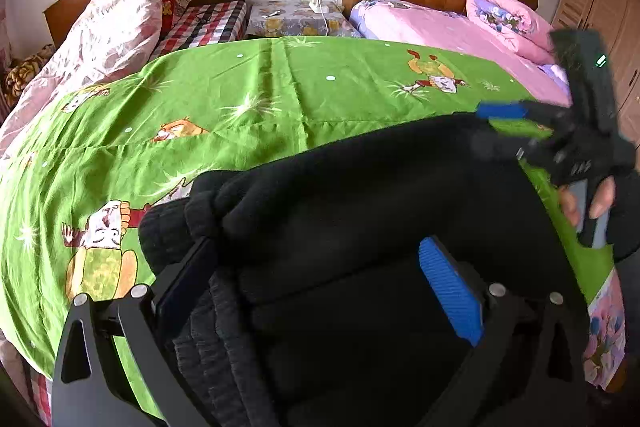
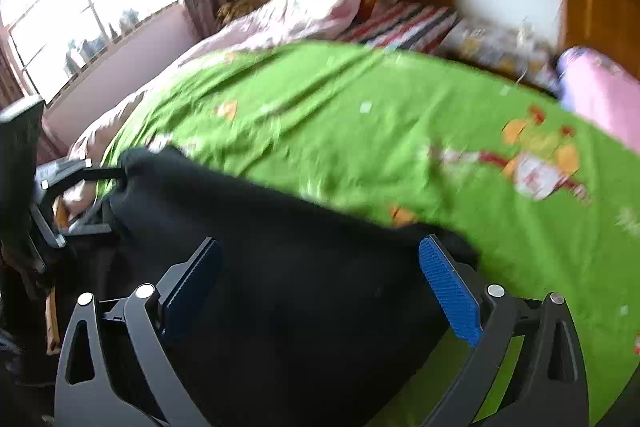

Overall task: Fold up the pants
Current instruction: 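Lower the stack onto the green sheet and press it flat with both grippers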

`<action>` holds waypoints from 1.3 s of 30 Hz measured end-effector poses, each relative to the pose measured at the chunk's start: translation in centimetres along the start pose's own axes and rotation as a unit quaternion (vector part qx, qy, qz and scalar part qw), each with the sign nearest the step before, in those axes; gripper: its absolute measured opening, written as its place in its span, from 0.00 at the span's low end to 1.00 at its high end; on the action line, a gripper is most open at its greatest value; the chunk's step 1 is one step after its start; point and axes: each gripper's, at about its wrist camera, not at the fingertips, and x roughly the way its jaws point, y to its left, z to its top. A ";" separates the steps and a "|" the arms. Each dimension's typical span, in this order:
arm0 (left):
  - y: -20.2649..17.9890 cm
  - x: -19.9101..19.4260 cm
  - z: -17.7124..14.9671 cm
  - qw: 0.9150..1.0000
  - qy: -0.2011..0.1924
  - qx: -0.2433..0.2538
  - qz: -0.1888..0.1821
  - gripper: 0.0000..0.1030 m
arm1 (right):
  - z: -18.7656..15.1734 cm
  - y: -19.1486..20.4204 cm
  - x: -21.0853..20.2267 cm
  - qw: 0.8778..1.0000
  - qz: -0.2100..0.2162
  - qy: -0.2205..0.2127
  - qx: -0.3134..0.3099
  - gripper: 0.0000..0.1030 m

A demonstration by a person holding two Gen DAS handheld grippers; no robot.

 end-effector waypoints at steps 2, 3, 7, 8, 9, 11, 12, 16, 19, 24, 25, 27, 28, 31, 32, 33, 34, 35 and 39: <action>-0.1 0.1 -0.2 1.000 -0.003 0.003 0.003 0.98 | -0.2 0.8 -0.4 1.000 0.020 -0.004 0.000 0.93; -0.2 0.1 -0.3 1.000 -0.004 0.004 0.005 0.98 | -0.2 1.0 0.1 1.000 0.028 0.007 -0.005 0.93; -0.5 0.2 -0.3 1.000 -0.007 0.011 0.015 0.98 | -0.3 0.3 2.9 0.999 -0.022 0.039 -0.024 0.93; -0.5 0.3 -0.3 1.000 -0.006 0.012 0.017 0.98 | 0.2 -0.1 2.6 0.999 -0.030 0.021 -0.007 0.92; -0.5 0.3 -0.3 1.000 -0.006 0.012 0.018 0.98 | 0.6 -0.4 2.2 0.998 -0.053 0.009 0.008 0.92; -0.4 0.3 -0.3 1.000 -0.006 0.011 0.017 0.98 | 1.3 -0.6 1.2 0.997 -0.064 -0.007 0.043 0.93; -0.4 0.3 -0.3 1.000 -0.006 0.011 0.017 0.98 | 1.3 -0.3 0.5 0.998 -0.047 -0.017 0.047 0.93; -0.4 0.3 -0.3 1.000 -0.008 0.010 0.016 0.98 | -0.2 3.1 -0.4 1.000 0.011 0.000 -0.001 0.93; -0.5 0.4 -0.3 1.000 -0.007 0.010 0.019 0.98 | -1.5 4.1 2.1 0.998 -0.002 0.056 -0.033 0.95; -0.5 0.6 -0.3 1.000 -0.004 0.012 0.023 0.98 | -0.3 1.4 2.4 1.000 0.008 0.018 0.018 0.95; -0.5 0.6 -0.3 1.000 -0.003 0.012 0.023 0.98 | 0.1 1.3 2.2 1.000 -0.003 0.012 0.021 0.95; -0.4 0.5 -0.3 1.000 -0.005 0.009 0.022 0.98 | 0.2 2.5 0.6 0.999 -0.039 -0.010 0.019 0.95; -0.3 0.3 -0.4 1.000 -0.012 0.005 0.020 0.98 | 0.0 3.0 0.1 0.999 -0.045 -0.016 0.018 0.95; -0.8 -2.3 -1.3 0.998 -0.050 -0.007 0.037 0.98 | -1.9 5.8 -3.5 0.998 -0.040 -0.041 -0.007 0.95; -1.5 -3.7 -2.0 0.998 -0.064 -0.001 0.028 0.98 | -3.2 7.0 -5.0 0.998 -0.031 -0.047 -0.020 0.95; -2.2 -4.9 -2.9 0.997 -0.074 0.005 0.020 0.98 | -4.4 8.0 -5.9 0.998 -0.027 -0.048 -0.031 0.96; -2.7 -5.6 -3.5 0.997 -0.080 0.010 0.017 0.98 | -5.8 8.7 -6.6 0.998 -0.026 -0.047 -0.040 0.96; -3.2 -6.1 -4.6 0.997 -0.080 0.016 0.016 0.98 | -7.1 9.4 -7.1 0.998 -0.023 -0.041 -0.048 0.96; -3.9 -3.7 -7.0 0.997 -0.055 0.037 0.045 0.99 | -10.1 9.5 -5.9 0.999 -0.018 -0.016 -0.032 0.96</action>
